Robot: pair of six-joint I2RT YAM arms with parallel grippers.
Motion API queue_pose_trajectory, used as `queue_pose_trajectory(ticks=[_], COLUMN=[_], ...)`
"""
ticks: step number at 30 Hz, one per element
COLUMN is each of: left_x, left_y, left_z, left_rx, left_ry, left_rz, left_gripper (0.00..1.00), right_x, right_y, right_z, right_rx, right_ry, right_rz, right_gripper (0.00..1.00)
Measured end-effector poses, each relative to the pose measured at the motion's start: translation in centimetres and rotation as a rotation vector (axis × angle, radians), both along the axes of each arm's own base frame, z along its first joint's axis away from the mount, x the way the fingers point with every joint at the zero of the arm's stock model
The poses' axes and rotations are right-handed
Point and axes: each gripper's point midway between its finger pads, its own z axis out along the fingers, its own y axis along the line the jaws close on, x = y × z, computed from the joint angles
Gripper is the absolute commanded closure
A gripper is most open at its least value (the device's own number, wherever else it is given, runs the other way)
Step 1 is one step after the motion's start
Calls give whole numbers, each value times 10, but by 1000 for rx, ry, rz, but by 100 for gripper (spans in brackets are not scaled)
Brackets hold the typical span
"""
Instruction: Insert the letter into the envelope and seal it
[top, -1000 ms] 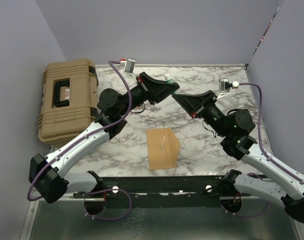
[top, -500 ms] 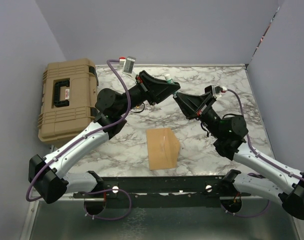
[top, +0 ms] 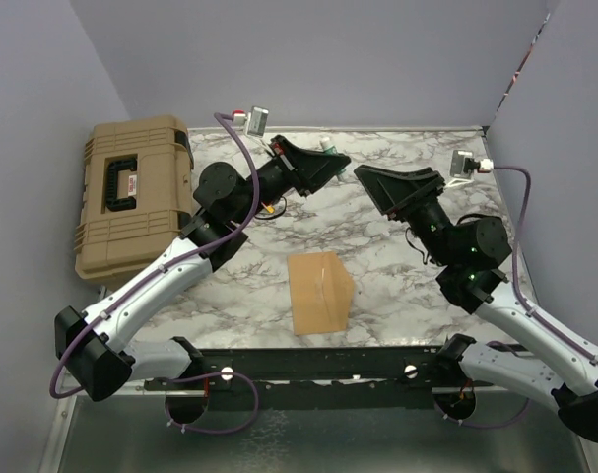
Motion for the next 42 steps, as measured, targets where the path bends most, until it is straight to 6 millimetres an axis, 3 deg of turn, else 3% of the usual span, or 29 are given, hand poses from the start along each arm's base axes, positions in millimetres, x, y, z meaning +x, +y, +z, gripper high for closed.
queue_pose_trajectory(ticks=[3,8,16,20,28,34,42], left_x=[6,10,13,14,14,14,0], left_y=[0,-4,-6,-6,-5,-3,9], left_z=[4,9,3,3,4,6,4], left_rx=[-4,-19,-13,-13,-18,-30,-49], left_ry=[46,99,130,131,130,111,10], left_rz=[8,-5,-9,-9,-11,-7,2], left_gripper=[100,100,100,100,100,100,100], right_x=[-1,7,22,26,28,31,17], right_y=[-2,7,14,17,19,19,31], right_z=[7,-2,-24,-21,-20,-20,-25], right_rx=[-188,-548,-813,-835,-840,-773,-491], right_ry=[-206,-501,-690,-725,-728,-616,-281], right_rz=[-114,-241,-317,-330,-330,-307,-85], right_gripper=[32,41,52,57,99,99,99])
